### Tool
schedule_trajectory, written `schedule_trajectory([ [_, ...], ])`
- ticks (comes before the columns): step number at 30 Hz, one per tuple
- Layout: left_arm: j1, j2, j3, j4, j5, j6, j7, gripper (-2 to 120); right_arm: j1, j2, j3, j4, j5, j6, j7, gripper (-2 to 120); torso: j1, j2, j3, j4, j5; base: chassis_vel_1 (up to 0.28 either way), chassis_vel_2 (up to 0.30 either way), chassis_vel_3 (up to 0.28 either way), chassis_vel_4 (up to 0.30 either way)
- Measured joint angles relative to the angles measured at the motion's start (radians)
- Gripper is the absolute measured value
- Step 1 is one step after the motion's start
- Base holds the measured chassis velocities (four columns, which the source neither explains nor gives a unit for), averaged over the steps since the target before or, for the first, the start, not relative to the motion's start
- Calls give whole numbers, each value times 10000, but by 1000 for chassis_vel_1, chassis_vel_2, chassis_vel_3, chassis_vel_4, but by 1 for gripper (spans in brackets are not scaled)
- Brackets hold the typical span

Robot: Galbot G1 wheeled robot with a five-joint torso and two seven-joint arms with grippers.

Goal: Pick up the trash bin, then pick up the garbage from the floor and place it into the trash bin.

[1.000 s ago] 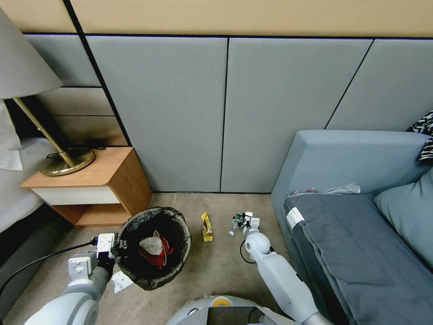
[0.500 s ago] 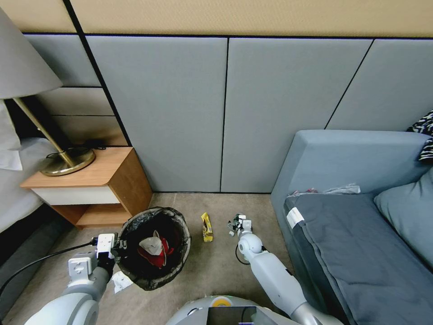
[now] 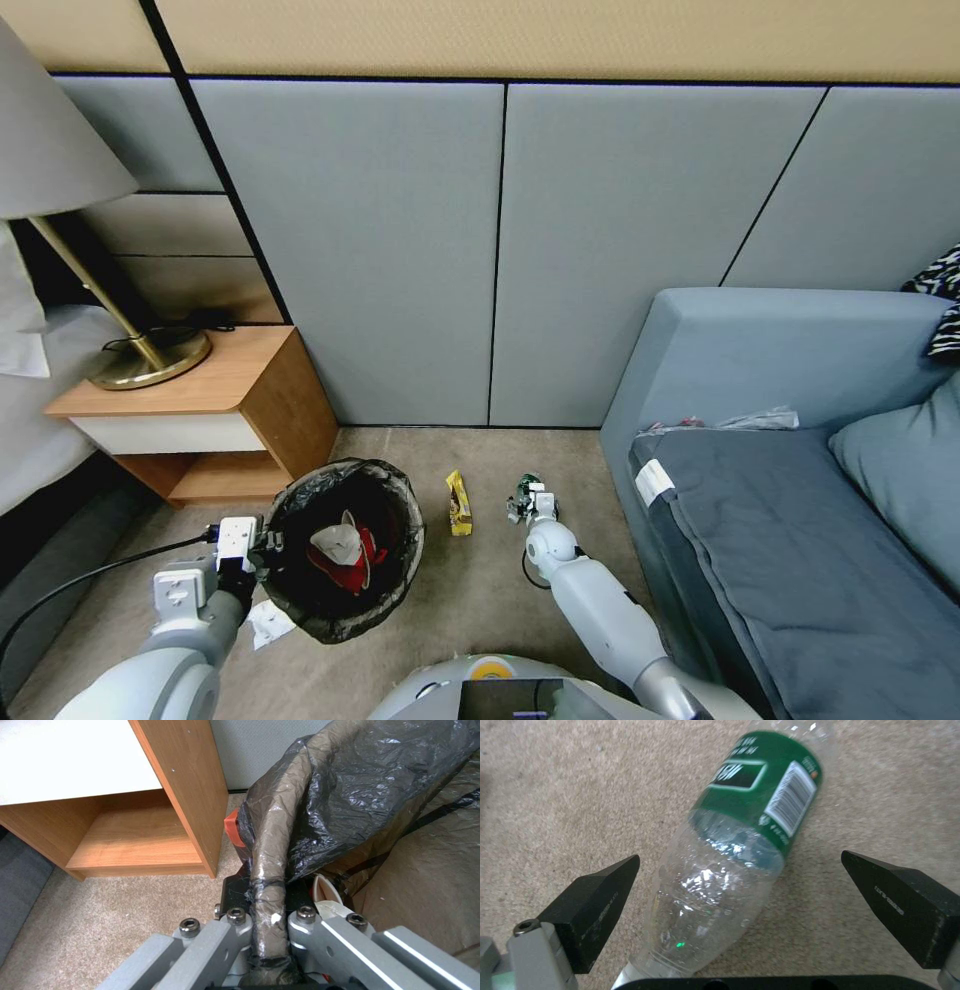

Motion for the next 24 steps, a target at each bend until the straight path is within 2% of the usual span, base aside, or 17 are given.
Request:
schedule_trajectory([
  [20,31,-43,32,0,34,-11,8,1,300,166,-87,-674,-75,246,-50,100,0,0,0,0,0,0,0,0,0],
  [22,31,-45,32,0,36,-12,8,1,297,164,-89,-674,-77,246,-64,99,0,0,0,0,0,0,0,0,0],
  [24,31,-45,18,0,38,-15,8,1,263,161,-93,-667,-82,247,-71,88,0,0,0,-1,0,0,0,0,0],
])
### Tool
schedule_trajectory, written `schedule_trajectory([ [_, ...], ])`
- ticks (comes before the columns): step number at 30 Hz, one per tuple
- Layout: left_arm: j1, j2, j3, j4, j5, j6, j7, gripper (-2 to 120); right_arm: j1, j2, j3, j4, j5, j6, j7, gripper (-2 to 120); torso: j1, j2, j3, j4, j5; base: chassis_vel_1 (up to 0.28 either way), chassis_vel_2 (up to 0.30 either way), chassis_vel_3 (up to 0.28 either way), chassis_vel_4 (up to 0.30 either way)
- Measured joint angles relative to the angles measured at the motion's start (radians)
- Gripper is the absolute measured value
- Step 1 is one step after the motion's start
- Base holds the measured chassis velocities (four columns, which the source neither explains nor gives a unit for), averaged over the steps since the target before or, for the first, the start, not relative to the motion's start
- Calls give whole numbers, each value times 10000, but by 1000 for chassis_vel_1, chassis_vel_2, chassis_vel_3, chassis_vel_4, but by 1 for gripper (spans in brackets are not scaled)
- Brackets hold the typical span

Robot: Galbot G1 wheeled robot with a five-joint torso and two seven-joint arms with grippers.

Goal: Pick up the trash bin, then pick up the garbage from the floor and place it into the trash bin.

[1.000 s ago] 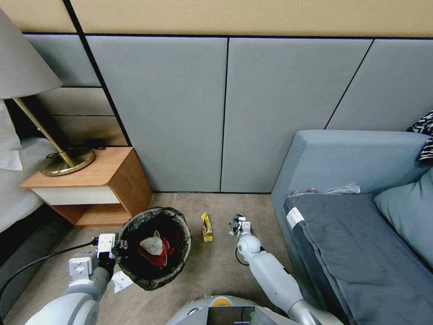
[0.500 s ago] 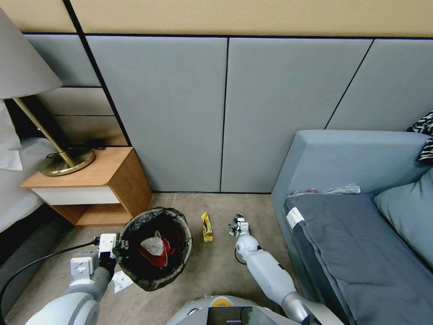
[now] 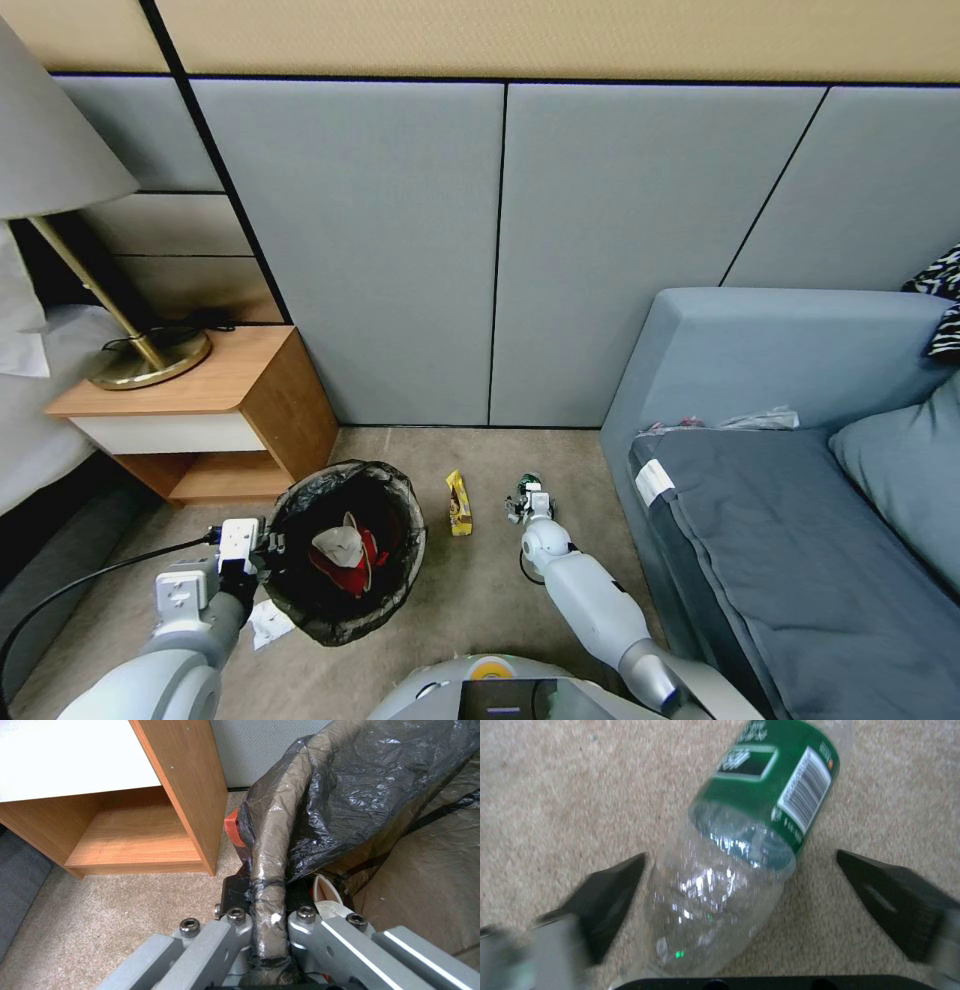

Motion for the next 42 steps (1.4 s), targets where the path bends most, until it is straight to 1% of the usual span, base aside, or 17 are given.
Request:
schedule_trajectory([
  [3,-4,5,-1,0,1,-6,0,1,-27,-2,0,6,0,0,-22,80,0,0,0,0,0,0,0,0,0],
  [6,-18,13,0,0,1,-12,-1,1,-87,-9,0,38,0,-1,-30,67,0,0,0,0,0,0,0,0,0],
  [7,-18,13,0,0,1,-12,-1,1,-87,-9,0,38,0,-1,-30,67,0,0,0,0,0,0,0,0,0],
  [10,-39,34,-13,0,1,-27,-1,1,-145,-15,0,80,2,-2,-38,52,0,0,0,0,0,0,0,0,0],
  [11,-39,34,-13,0,1,-27,-1,1,-145,-15,0,80,2,-2,-38,52,0,0,0,0,0,0,0,0,0],
  [13,-54,68,-21,0,-1,-31,-1,1,-180,-15,-9,106,1,9,-62,40,0,0,0,0,0,0,0,0,0],
  [14,-54,68,-21,0,-1,-31,-1,1,-180,-15,-9,106,1,9,-62,40,0,0,0,0,0,0,0,0,0],
  [16,-65,84,-21,0,-8,-31,0,1,-187,-11,-23,107,1,23,-68,32,0,0,0,0,-1,0,0,0,0],
  [21,-80,137,-43,0,-22,-31,2,1,-183,0,-14,112,8,41,-70,22,0,0,0,0,0,0,0,0,0],
  [29,-123,226,-50,0,-68,-31,1,1,-255,-217,194,795,-9,40,-67,22,0,0,0,1,1,0,0,0,0],
  [32,-160,281,-49,0,-105,-23,-7,1,-598,-563,664,2502,-19,-420,-99,22,0,0,0,0,2,0,0,0,0],
  [33,-160,281,-49,0,-105,-23,-7,1,-598,-563,664,2502,-19,-420,-99,22,0,0,0,0,2,0,0,0,0],
  [35,-179,288,-36,0,-112,-12,-21,1,-840,-907,947,3856,99,-796,-105,22,0,0,0,1,0,0,0,0,0],
  [36,-179,288,-36,0,-112,-12,-21,1,-840,-907,947,3856,99,-796,-105,22,0,0,0,1,0,0,0,0,0],
  [38,-175,291,-9,0,-112,-5,-32,1,-1061,-1402,1076,5054,235,-1002,-115,22,0,0,0,-1,2,0,0,0,0],
  [39,-175,291,-9,0,-112,-5,-32,1,-1061,-1402,1076,5054,235,-1002,-115,22,0,0,0,-1,2,0,0,0,0],
  [42,-168,296,37,0,-129,35,-117,1,-1265,-2278,1188,6907,482,-1311,-318,22,-1,0,0,0,2,0,0,0,0],
])
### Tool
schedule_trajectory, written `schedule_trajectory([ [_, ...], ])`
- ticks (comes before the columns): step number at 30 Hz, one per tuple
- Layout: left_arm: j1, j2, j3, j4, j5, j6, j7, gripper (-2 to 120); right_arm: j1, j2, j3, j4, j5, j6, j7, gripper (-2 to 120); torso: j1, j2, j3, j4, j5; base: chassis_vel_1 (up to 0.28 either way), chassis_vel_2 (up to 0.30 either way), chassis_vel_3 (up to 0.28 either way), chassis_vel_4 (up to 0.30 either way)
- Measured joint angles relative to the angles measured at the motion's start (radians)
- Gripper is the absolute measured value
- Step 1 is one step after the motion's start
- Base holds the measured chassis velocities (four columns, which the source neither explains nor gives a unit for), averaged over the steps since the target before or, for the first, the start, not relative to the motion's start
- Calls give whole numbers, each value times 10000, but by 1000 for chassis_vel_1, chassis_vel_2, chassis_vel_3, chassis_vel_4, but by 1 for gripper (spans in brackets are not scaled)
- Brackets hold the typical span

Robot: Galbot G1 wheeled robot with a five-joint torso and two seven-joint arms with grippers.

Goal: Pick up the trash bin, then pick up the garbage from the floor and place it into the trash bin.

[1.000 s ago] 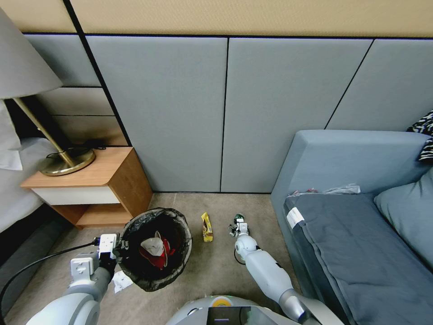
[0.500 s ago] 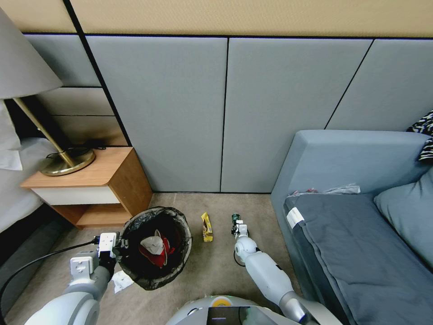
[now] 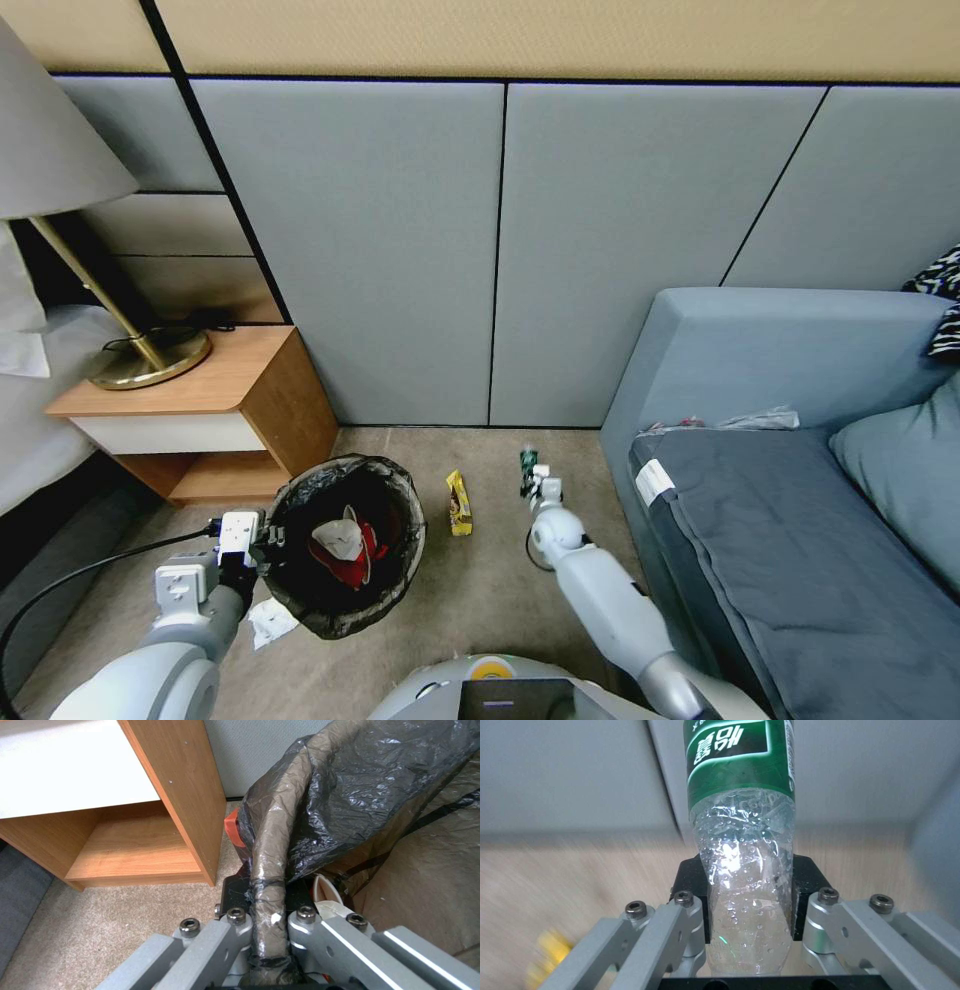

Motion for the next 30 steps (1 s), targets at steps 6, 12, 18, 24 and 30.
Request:
schedule_trajectory([
  [6,14,52,57,0,-105,20,-102,1,6,-1230,35,2008,483,-446,-521,22,0,0,0,-2,0,0,0,0,0],
  [12,-50,161,74,0,-150,31,-121,1,333,-2089,-624,3759,969,-703,-1021,22,0,0,0,1,-1,0,0,0,0],
  [18,-89,267,111,0,-170,47,-147,1,736,-2494,-1286,4676,1563,-893,-1599,22,0,0,0,0,-2,0,0,0,0],
  [24,-111,306,191,0,-177,58,-187,1,1395,-2782,-2084,5225,2076,-924,-1967,22,-1,0,0,0,-2,0,0,0,0],
  [30,-185,404,260,0,-173,73,-205,1,2133,-2670,-3461,5498,2311,-851,-2175,22,0,0,0,0,-3,0,0,0,0],
])
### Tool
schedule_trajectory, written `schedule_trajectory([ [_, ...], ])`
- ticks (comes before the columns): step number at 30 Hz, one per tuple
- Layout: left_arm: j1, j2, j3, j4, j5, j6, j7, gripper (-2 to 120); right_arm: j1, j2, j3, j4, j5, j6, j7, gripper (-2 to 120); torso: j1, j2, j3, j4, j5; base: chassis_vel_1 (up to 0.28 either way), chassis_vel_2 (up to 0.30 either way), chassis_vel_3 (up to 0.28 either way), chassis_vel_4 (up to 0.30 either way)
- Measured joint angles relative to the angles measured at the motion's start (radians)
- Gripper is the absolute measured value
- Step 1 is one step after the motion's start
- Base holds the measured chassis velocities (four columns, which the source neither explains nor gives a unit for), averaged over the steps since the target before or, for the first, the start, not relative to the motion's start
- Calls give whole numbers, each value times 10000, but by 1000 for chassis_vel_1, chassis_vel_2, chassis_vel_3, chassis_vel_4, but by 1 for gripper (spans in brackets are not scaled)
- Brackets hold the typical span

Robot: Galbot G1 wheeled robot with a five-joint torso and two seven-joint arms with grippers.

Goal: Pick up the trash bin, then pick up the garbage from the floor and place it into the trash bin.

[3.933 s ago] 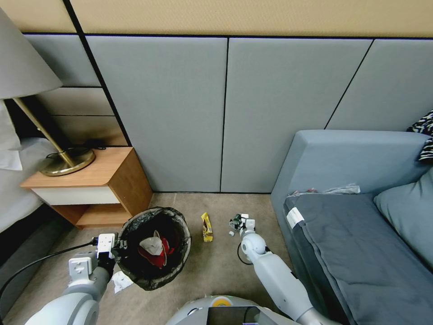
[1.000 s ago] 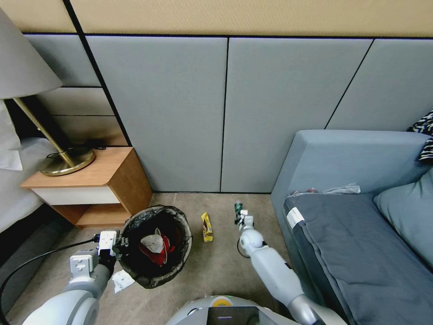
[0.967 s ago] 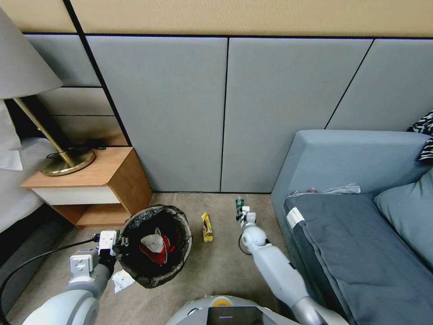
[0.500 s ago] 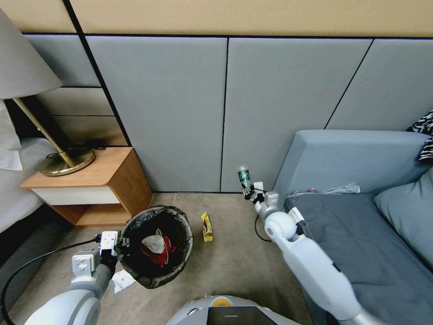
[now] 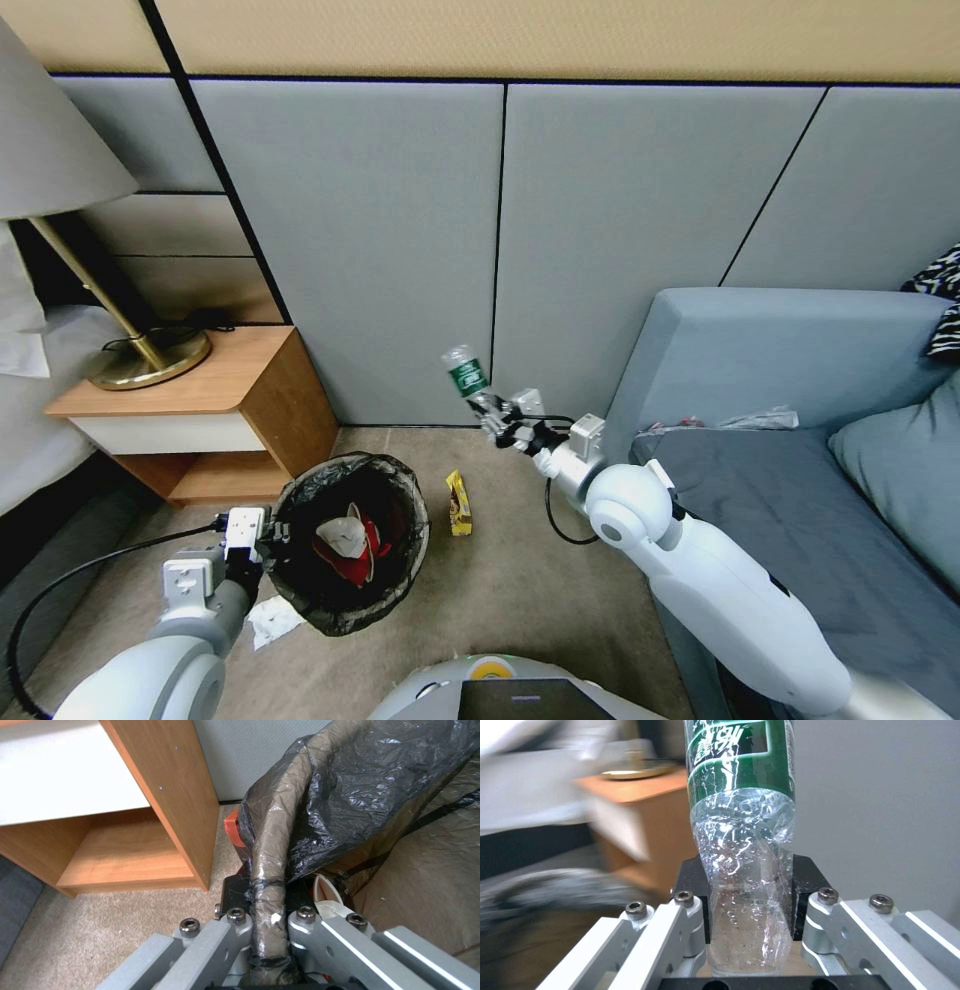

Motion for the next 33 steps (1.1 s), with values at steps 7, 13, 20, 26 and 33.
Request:
schedule_trajectory([
  [7,25,57,7,0,-12,17,-7,1,684,318,-1324,44,70,-24,-20,22,0,0,0,1,0,0,0,0,0],
  [13,28,100,8,0,-11,23,-7,1,1050,463,-2007,87,235,-111,72,22,0,0,0,0,0,0,0,0,0],
  [20,18,110,9,0,-12,24,-6,1,975,514,-2581,180,317,-247,300,22,0,0,0,0,0,0,0,0,0],
  [26,-13,142,4,0,-29,24,-2,1,782,512,-2864,61,-4,-294,449,22,0,0,0,-1,1,0,0,0,0],
  [33,-79,141,7,0,-31,23,3,1,820,652,-2980,52,-74,-504,735,36,0,1,0,0,1,0,0,0,0],
])
